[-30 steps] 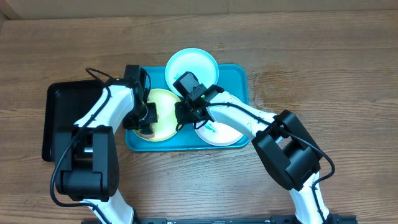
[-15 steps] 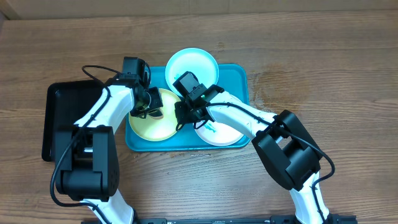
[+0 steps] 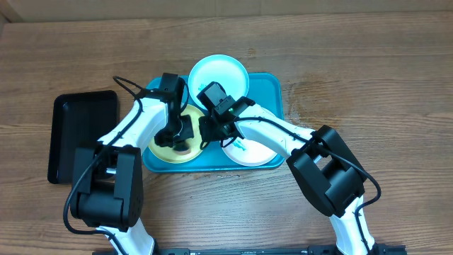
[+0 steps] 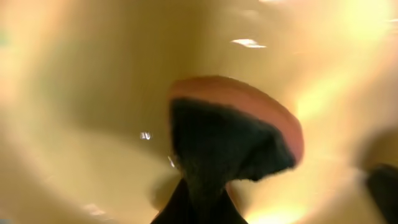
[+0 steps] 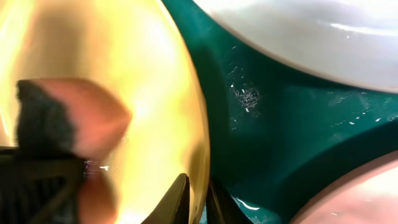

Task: Clean dirty plates on tray and stack at the side

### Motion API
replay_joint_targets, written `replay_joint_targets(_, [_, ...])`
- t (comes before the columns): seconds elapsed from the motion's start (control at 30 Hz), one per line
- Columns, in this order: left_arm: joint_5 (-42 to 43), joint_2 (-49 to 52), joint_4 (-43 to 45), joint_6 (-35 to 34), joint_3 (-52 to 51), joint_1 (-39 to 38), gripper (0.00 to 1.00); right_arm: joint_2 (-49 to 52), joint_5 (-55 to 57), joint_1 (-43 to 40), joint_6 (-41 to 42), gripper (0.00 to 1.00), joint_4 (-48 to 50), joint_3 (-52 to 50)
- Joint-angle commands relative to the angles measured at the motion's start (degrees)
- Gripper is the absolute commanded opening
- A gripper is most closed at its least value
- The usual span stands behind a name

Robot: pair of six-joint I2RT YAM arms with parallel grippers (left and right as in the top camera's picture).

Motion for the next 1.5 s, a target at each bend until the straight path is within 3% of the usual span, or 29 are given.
replay_joint_targets(0.0, [-16.55, 0.83, -1.27, -0.13, 0.42, 0.61, 0.04, 0.07, 0.37, -0.11, 0.24, 0.12, 0.15, -0.20])
replay_joint_targets(0.07, [-20.02, 0.83, -0.87, -0.15, 0.44, 1.36, 0.04, 0.07, 0.37, -0.11, 0.24, 0.12, 0.15, -0.20])
replay_joint_targets(0.17, [-17.53, 0.83, 1.33, -0.17, 0.44, 2.71, 0.04, 0.07, 0.37, -0.11, 0.24, 0.12, 0.17, -0.20])
replay_joint_targets(0.4, [11.10, 0.83, 9.92, -0.17, 0.44, 4.63, 0.04, 0.07, 0.39, -0.11, 0.24, 0.12, 0.39, -0.20])
replay_joint_targets(0.53, [17.90, 0.98, 11.98, -0.15, 0.42, 3.45, 0.04, 0.07, 0.37, -0.11, 0.24, 0.12, 0.44, -0.20])
replay_joint_targets(0.7, [16.65, 1.05, 6.05, 5.77, 0.42, 1.14, 0.04, 0.07, 0.37, -0.11, 0.24, 0.12, 0.52, -0.20])
replay_joint_targets(1.03, [-5.95, 0.98, -4.20, 3.63, 1.14, 4.04, 0.04, 0.07, 0.35, -0.11, 0.24, 0.07, 0.15, 0.20])
replay_joint_targets(1.2, [-10.03, 0.96, -9.55, 0.55, 5.05, 8.72, 0.04, -0.07, -0.07, -0.11, 0.20, 0.04, -0.28, 0.83])
replay_joint_targets(1.47, [-9.03, -2.05, -17.22, -2.34, 15.41, 14.29, 0.04, -2.45, 0.00, 0.26, -2.80, 0.04, 0.59, 1.07])
